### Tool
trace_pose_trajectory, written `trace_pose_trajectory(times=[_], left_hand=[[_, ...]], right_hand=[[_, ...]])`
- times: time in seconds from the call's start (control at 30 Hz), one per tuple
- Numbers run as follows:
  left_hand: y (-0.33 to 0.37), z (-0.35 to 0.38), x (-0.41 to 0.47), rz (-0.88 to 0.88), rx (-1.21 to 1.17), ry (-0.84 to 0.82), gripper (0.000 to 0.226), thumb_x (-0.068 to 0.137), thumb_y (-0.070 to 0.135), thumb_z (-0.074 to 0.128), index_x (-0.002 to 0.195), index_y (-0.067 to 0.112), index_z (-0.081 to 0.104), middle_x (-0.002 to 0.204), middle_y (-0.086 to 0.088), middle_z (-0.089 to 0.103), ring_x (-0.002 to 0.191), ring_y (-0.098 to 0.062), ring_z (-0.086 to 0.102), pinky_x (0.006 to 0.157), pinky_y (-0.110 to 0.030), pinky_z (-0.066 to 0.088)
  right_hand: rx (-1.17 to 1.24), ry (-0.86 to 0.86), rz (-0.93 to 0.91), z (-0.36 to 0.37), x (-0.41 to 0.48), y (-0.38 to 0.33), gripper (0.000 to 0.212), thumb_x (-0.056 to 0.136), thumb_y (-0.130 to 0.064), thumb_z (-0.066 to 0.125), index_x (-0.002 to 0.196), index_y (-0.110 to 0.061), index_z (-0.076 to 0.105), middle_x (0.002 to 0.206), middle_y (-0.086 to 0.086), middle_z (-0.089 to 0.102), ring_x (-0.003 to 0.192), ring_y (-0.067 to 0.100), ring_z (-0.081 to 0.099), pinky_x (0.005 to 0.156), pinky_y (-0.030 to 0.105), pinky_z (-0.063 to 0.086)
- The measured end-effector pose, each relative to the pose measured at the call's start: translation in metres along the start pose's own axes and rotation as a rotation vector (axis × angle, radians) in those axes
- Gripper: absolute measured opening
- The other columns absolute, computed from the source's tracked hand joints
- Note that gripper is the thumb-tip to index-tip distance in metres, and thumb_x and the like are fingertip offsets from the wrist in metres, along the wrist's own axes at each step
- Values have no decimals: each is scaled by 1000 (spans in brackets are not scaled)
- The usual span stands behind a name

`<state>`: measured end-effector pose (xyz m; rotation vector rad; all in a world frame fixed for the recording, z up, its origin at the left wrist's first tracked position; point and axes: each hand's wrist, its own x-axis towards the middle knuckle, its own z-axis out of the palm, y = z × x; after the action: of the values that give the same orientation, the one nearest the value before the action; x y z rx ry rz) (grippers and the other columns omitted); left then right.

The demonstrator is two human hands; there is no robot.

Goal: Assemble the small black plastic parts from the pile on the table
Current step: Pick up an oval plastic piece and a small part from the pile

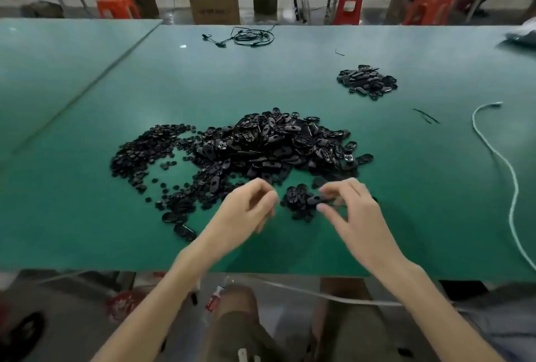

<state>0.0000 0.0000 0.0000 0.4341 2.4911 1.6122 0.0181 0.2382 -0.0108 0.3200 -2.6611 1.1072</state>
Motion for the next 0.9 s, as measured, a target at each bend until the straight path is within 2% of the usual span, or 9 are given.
trace_pose_trajectory(times=[0.1, 0.2, 0.3, 0.4, 0.6, 0.67, 0.73, 0.8, 0.9], left_hand=[[-6, 13, 26, 30, 71, 149, 14, 107, 19, 55, 95, 17, 62, 78, -8, 65, 58, -13, 50, 61, -30, 46], [-15, 30, 39, 107, 102, 207, 9, 105, 17, 61, 99, 20, 67, 85, 3, 62, 67, -4, 53, 68, -16, 44], [-24, 40, 43, 161, 232, 221, 11, 101, 19, 68, 110, 19, 74, 105, 7, 53, 80, -11, 56, 81, -23, 49], [-25, 46, 44, 200, 353, 239, 19, 99, 28, 70, 117, 22, 75, 113, 8, 47, 81, -11, 52, 79, -35, 53], [-24, 47, 38, 245, 471, 152, 23, 94, 44, 72, 111, 29, 77, 118, 17, 46, 97, -3, 44, 83, -30, 49], [-25, 50, 37, 263, 505, 128, 19, 94, 40, 73, 107, 26, 77, 118, 17, 47, 100, -3, 42, 85, -30, 49], [-26, 51, 37, 258, 500, 153, 12, 97, 32, 72, 102, 22, 75, 115, 16, 48, 101, -2, 46, 85, -30, 49], [-28, 50, 38, 238, 466, 159, 8, 98, 27, 72, 99, 20, 73, 109, 16, 51, 99, -3, 50, 83, -28, 48], [-28, 51, 39, 232, 461, 156, 9, 98, 26, 71, 104, 20, 73, 108, 16, 51, 97, -2, 50, 82, -24, 45]], right_hand=[[-78, 32, 32, 16, 17, 11, 26, 95, -15, 75, 120, -11, 69, 114, -2, 58, 110, 10, 44, 102, 23, 39], [-137, 29, 57, 29, 18, 22, 22, 94, -17, 76, 115, -9, 74, 113, 1, 58, 109, 13, 37, 102, 29, 37], [-154, 97, 55, 30, 19, 30, 20, 92, -18, 78, 109, -10, 74, 111, 1, 59, 109, 15, 37, 97, 24, 34], [-120, 91, 84, 30, 21, 30, 20, 91, -18, 79, 107, -11, 70, 108, -1, 58, 108, 16, 38, 93, 23, 32], [149, 186, 183, 22, 20, 30, 18, 91, -14, 79, 91, -22, 63, 93, -12, 59, 95, 9, 45, 85, 13, 37], [289, 241, 236, 18, 18, 29, 20, 92, -17, 78, 91, -28, 62, 94, -11, 64, 93, 3, 55, 83, 10, 41], [385, 261, 261, 15, 17, 31, 18, 93, -17, 78, 96, -28, 64, 96, -10, 69, 92, 2, 63, 83, 17, 48], [406, 245, 252, 14, 15, 29, 19, 93, -16, 78, 101, -27, 66, 95, -12, 70, 92, 3, 65, 83, 18, 50], [364, 209, 190, 17, 14, 25, 19, 92, -13, 78, 105, -24, 70, 94, -13, 72, 92, 0, 66, 78, 9, 46]])
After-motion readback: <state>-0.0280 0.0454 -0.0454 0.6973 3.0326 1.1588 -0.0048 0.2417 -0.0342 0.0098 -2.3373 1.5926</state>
